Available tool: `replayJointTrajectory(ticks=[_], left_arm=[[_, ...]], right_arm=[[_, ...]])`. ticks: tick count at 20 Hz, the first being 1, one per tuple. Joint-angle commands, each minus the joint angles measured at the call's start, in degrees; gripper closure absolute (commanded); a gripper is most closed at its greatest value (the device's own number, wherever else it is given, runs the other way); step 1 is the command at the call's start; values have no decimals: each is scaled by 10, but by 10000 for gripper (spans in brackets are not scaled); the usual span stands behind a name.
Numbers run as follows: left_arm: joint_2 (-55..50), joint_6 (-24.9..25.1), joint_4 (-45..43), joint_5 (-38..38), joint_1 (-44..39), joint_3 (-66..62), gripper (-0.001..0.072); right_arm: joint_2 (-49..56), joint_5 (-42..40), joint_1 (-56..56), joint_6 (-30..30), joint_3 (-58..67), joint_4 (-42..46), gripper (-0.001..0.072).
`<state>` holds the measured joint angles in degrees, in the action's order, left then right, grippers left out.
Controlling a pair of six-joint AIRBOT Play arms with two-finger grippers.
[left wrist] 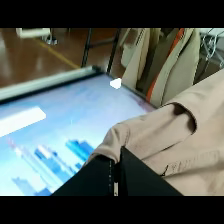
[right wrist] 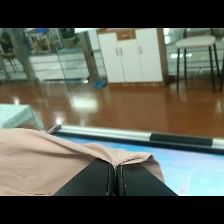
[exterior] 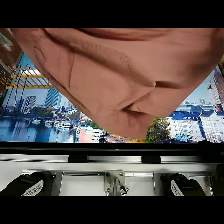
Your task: Fold the shirts.
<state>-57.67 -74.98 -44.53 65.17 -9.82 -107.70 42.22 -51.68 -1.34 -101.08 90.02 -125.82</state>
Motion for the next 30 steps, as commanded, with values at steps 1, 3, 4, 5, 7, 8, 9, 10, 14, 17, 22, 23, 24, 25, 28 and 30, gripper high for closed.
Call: replayJointTrajectory(ticks=[1,3,4,5,7,8,9,10,14,17,22,23,24,25,28,30], left_arm=[[-15,-45,-35,46,0,40,661],[-34,-44,-35,34,-3,90,661],[-50,-45,-35,20,-5,114,661],[-69,-44,-35,-3,-7,133,661],[-122,-44,-30,-73,-14,147,661],[-150,-29,-1,-118,-15,146,661],[-173,35,43,-159,-15,142,660],[-188,96,80,-188,-15,135,660],[-201,132,56,-196,-11,127,661],[-222,64,-35,-45,-18,169,661],[-210,70,-59,58,-55,420,662],[-197,75,-58,78,-60,458,661],[-179,82,-59,101,-63,491,661],[-156,83,-59,118,-64,515,661],[-111,83,-61,158,-62,551,661],[-114,82,-64,153,-59,555,661]], right_arm=[[27,-111,0,38,6,-1,638],[67,-179,0,52,5,-1,638],[94,-194,0,52,5,-1,638],[122,-188,0,51,5,0,638],[187,-107,0,49,6,-3,638],[218,-46,0,49,6,-15,638],[249,26,0,49,6,-40,638],[270,85,0,40,6,-75,638],[293,82,1,-78,9,-103,638],[299,-139,7,-54,-10,-16,638],[272,-336,67,-36,-190,75,638],[257,-348,76,-36,-214,74,638],[242,-357,84,-36,-223,74,638],[228,-359,89,-35,-222,72,638],[193,-333,90,-30,-222,67,638],[193,-299,90,-29,-222,69,639]])
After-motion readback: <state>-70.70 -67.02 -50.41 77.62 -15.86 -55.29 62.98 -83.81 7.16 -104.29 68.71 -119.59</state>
